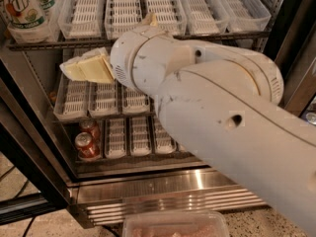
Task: Pick 7up can from top shelf of fridge
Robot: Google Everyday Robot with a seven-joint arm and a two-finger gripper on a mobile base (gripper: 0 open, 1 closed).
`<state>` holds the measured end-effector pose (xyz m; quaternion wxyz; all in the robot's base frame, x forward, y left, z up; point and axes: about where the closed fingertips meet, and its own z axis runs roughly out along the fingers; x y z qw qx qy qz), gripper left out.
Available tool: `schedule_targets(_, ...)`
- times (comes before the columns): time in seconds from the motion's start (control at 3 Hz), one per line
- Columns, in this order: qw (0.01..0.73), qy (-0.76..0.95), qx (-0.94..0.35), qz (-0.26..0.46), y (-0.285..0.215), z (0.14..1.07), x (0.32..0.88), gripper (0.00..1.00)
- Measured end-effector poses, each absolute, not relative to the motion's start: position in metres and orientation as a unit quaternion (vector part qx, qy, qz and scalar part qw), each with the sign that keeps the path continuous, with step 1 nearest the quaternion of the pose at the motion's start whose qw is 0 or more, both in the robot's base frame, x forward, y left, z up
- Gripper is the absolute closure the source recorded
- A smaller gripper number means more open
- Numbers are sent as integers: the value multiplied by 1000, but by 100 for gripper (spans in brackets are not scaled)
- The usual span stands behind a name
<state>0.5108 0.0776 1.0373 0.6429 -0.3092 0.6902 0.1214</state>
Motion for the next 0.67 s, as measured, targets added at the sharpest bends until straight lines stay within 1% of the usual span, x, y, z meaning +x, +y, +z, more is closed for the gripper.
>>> schedule_targets(0.33, 648, 681, -305, 152, 108, 1047, 494, 0)
schedule_targets(0.67, 657, 676, -289, 168, 123, 1057, 477, 0)
